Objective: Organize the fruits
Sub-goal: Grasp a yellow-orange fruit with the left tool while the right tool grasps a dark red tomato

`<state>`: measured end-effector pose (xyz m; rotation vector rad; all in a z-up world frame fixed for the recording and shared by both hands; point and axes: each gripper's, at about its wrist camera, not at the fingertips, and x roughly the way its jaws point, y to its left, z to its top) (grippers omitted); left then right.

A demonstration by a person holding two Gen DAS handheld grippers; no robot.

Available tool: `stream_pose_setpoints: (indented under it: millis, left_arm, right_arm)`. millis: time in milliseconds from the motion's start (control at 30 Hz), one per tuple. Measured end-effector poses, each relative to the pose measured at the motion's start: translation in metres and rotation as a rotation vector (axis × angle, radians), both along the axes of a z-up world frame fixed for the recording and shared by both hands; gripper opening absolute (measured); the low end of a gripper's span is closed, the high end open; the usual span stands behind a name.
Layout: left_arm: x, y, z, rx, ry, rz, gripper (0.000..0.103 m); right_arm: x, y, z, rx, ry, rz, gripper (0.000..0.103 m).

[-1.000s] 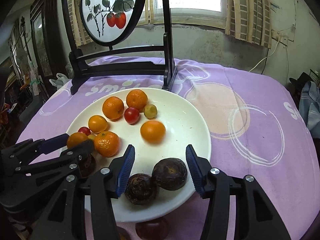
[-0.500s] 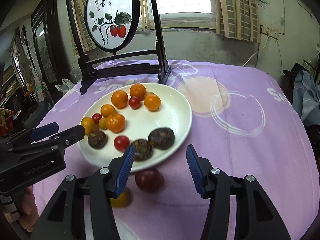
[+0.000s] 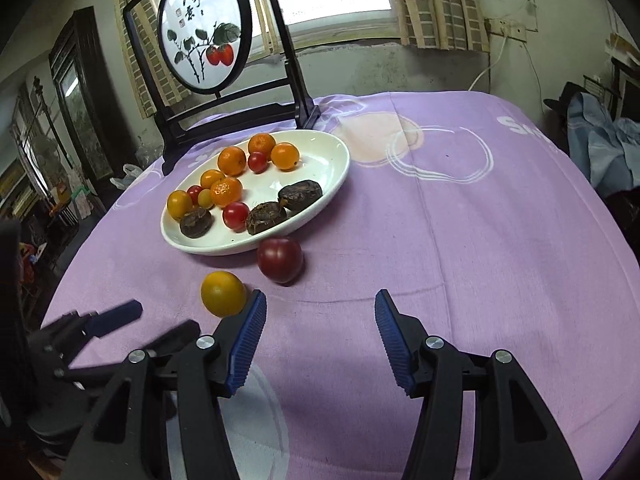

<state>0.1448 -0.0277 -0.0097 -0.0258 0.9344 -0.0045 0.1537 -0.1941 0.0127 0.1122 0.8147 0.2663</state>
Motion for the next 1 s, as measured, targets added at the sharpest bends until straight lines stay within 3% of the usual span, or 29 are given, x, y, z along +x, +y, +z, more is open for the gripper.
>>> stream_pose_setpoints:
  millis: [400,500,600,733,867,1000]
  left_arm:
    - [0.030,-0.015,-0.032,0.027,0.053,0.005,0.071]
    - [0.044,-0.019,-0.030,0.037,0.045,0.002,0.060]
    - [0.052,-0.023,-0.026,0.019,0.037,-0.022,0.041]
    - [0.047,-0.018,-0.021,-0.007,0.043,-0.035,0.041]
    - [0.024,-0.002,-0.015,0.056,0.005,-0.028,0.041]
    - [0.010,0.024,-0.012,0.026,-0.002,-0.011,0.041]
  right_arm:
    - [-0.003,-0.020,-0.012,0.048,0.020,-0.031,0.059]
    - [-0.005,-0.018,-0.009,0.058,0.009,-0.021,0.059]
    - [-0.006,-0.013,-0.009,0.035,-0.011,-0.007,0.059]
    - [-0.002,-0.010,-0.017,-0.007,-0.003,-0.011,0.059]
    - [-0.001,-0.003,-0.025,-0.024,0.007,0.013,0.059]
    - [0.001,0.010,-0.034,-0.036,0.048,0.041,0.059]
